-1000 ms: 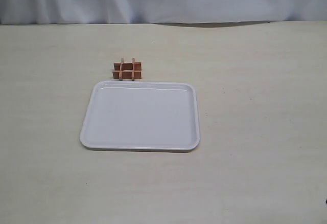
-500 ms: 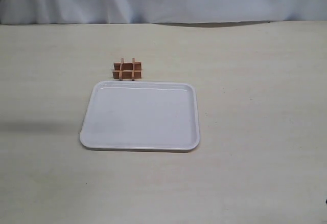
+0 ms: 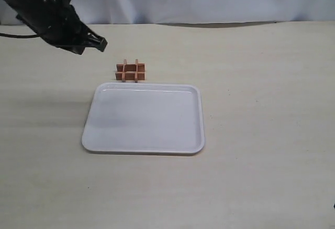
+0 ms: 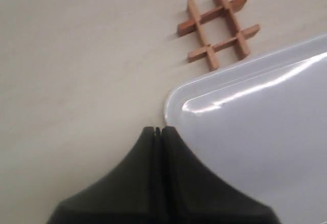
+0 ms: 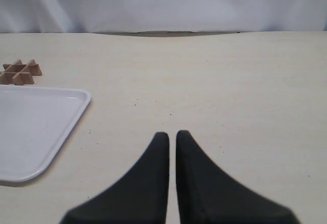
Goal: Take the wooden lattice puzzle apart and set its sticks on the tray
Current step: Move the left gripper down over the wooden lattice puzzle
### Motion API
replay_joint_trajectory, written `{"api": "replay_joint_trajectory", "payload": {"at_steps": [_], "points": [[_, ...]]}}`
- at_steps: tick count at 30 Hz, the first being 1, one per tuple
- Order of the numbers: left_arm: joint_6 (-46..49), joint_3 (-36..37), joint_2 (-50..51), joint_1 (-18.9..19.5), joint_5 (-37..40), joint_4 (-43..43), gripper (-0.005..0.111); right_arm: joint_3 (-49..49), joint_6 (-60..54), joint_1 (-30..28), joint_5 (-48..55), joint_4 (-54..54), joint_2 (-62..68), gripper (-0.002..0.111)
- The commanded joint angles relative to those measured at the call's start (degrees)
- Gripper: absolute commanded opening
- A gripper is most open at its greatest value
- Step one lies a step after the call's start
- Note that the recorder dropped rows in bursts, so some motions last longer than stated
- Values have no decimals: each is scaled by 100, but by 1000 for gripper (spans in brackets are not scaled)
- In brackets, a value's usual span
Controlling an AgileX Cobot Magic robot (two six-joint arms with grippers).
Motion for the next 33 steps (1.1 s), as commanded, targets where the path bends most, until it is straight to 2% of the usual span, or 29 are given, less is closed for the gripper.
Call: {"api": "replay_joint_trajectory", "payload": {"at_steps": [1, 7, 12, 19, 26, 29, 33], "points": [[-370, -498, 74, -191, -31, -4, 0, 9, -27, -8, -36, -3, -26, 5], [-553, -2292, 955, -191, 1111, -39, 0, 9, -27, -8, -36, -3, -26, 5], [-596, -3289, 1925, -191, 1671, -506, 0, 9, -27, -8, -36, -3, -26, 5], [-596, -3698, 2813, -393, 1747, -620, 0, 9, -27, -8, -36, -3, -26, 5], [-549, -3722, 3015, -626, 1813, -686, 0, 9, -27, -8, -36, -3, -26, 5], [-328, -3722, 3015, -720, 2034, -670, 8, 9, -27, -8, -36, -3, -26, 5], [-301, -3722, 3036, -814, 2090, -653, 29, 9, -27, -8, -36, -3, -26, 5]]}}
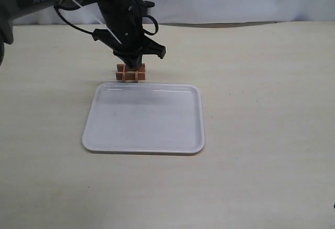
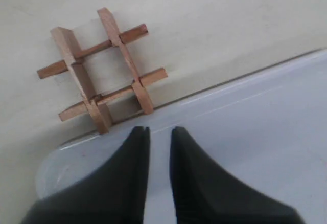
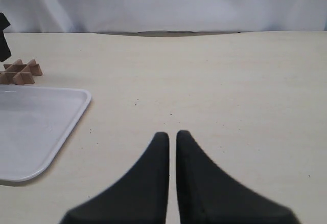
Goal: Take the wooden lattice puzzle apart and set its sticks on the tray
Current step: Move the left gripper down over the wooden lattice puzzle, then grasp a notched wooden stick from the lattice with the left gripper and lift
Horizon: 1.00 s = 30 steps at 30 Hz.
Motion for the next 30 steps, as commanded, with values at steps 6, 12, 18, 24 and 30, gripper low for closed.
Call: {"api": "replay_joint_trajectory", "payload": {"at_steps": [6, 12, 18, 24, 30], "points": [[37, -40, 149, -98, 45, -9, 45, 9, -27, -8, -36, -3, -26, 5], [9, -40, 291, -98, -150, 14, 44, 9, -27, -8, -36, -3, -26, 5], [-287, -40, 353, -98, -254, 369, 44, 9, -27, -8, -36, -3, -26, 5], [-297, -40, 375, -98, -386, 298, 44, 9, -27, -8, -36, -3, -26, 5], [-297, -28, 419, -98, -432, 232, 44, 9, -27, -8, -36, -3, -26, 5]]}}
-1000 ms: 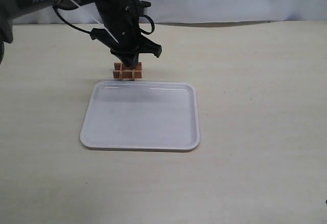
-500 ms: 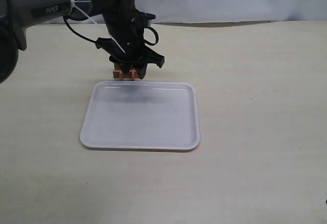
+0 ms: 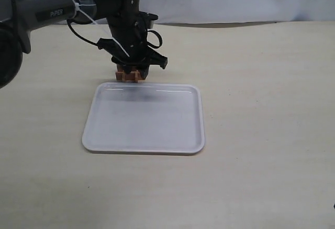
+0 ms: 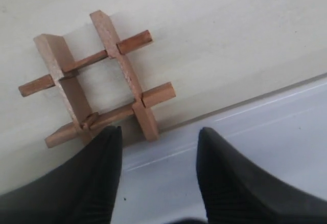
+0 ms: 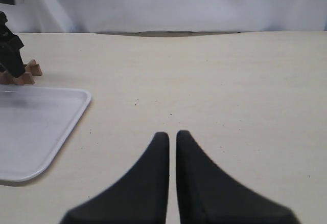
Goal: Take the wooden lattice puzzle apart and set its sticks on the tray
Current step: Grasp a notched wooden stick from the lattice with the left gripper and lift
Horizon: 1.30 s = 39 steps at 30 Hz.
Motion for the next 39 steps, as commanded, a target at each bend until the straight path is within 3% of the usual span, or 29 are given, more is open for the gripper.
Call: {"api": "replay_joint_trajectory", "payload": {"at_steps": [1, 20, 28, 39], "points": [[-40, -15, 92, -21, -91, -130, 44, 9, -27, -8, -36, -3, -26, 5], [-63, -37, 310, -21, -253, -120, 44, 9, -27, -8, -36, -3, -26, 5], [-162, -202, 310, -21, -184, -76, 0, 9, -27, -8, -36, -3, -26, 5], [-3, -560, 310, -21, 228, -76, 0, 9, -27, -8, -36, -3, -26, 5]]}}
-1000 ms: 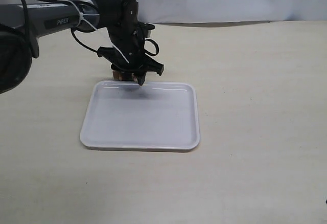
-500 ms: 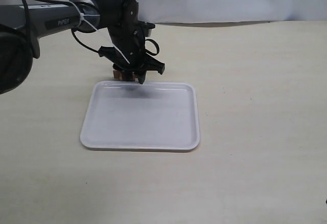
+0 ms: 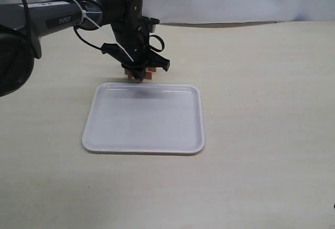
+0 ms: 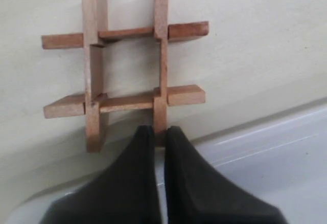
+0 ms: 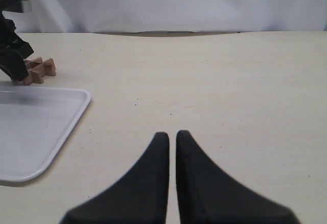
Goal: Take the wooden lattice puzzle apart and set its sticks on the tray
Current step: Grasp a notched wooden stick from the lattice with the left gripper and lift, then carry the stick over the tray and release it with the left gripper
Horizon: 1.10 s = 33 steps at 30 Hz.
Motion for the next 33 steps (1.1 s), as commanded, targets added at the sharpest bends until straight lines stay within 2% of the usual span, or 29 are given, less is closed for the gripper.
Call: {"api": "replay_joint_trajectory", "payload": {"at_steps": [1, 6, 9, 14, 16, 19, 23, 31, 33], "points": [[121, -389, -18, -21, 443, 0, 0, 9, -27, -8, -36, -3, -26, 5], [290, -909, -18, -51, 1137, 65, 0, 9, -27, -8, -36, -3, -26, 5], [558, -1196, -76, -168, 1137, 91, 0, 9, -27, -8, -36, -3, -26, 5], [931, -1283, -471, -485, 1137, -78, 0, 9, -27, -8, -36, -3, -26, 5], [1166, -1258, -624, -726, 1137, -387, 0, 9, -27, -8, -36, -3, -26, 5], [1551, -931, -763, -1111, 1137, -515, 0, 9, -27, -8, -36, -3, -26, 5], [1656, -346, -821, -1470, 1137, -212, 0, 9, -27, -8, -36, -3, -26, 5], [1631, 1308, -1393, -1474, 1137, -64, 0, 9, -27, -8, -36, -3, -26, 5], [1631, 1939, -1893, -1469, 495, -91, 0, 9, -27, -8, -36, -3, -26, 5]]}}
